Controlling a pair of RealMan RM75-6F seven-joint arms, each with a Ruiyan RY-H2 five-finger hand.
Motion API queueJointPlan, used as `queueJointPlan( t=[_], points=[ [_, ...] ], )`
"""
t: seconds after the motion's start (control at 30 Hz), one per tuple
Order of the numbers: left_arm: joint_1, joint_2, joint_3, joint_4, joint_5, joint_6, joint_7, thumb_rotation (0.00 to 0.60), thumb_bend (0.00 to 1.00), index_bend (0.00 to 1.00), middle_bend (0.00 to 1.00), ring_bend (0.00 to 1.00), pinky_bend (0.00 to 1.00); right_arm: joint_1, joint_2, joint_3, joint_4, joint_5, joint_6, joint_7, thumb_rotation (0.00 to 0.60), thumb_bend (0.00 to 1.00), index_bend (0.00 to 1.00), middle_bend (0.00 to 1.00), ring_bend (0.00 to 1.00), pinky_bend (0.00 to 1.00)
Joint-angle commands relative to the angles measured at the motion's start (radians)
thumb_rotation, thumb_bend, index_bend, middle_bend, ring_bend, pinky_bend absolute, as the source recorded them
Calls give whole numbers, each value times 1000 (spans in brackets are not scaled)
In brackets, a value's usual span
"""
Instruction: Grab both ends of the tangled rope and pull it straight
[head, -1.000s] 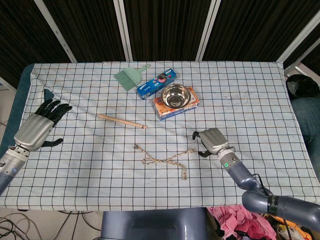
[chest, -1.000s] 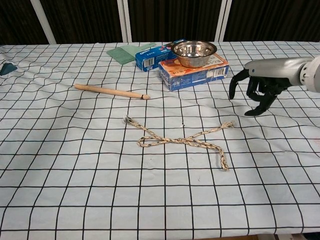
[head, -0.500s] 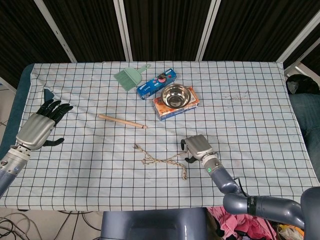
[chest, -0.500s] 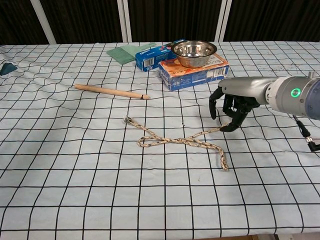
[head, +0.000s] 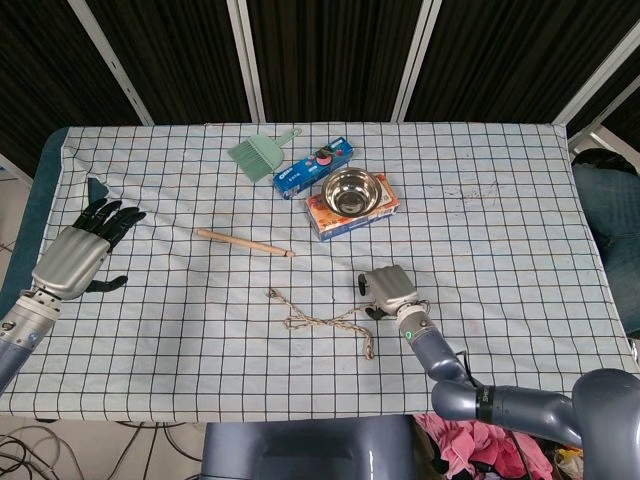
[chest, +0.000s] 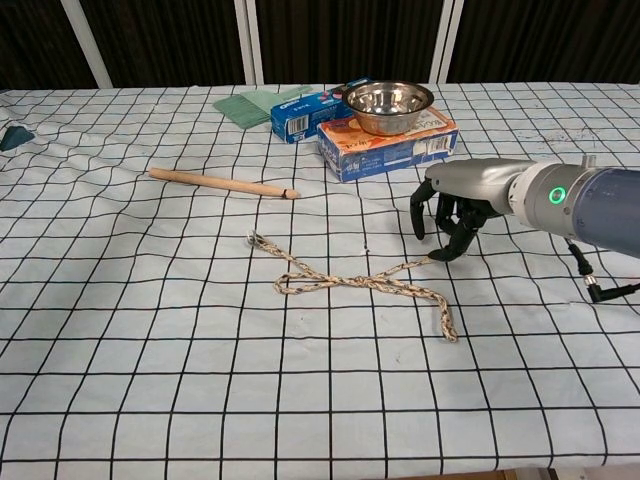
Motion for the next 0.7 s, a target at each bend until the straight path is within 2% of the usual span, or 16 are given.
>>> queueJointPlan(
  t=[0.03, 0.7],
  points=[
    [-1, 0, 0, 0, 0, -2, 0, 600, 153, 87, 91, 4, 31, 3, -4, -4, 7, 2, -3, -2, 600, 290, 475, 826, 1000, 904],
    [-9, -14, 3, 12, -6, -23, 10, 600, 153, 87, 91, 4, 31, 2, 4, -29, 30, -4, -18, 25, 600, 282, 537, 827, 1000, 904]
  ],
)
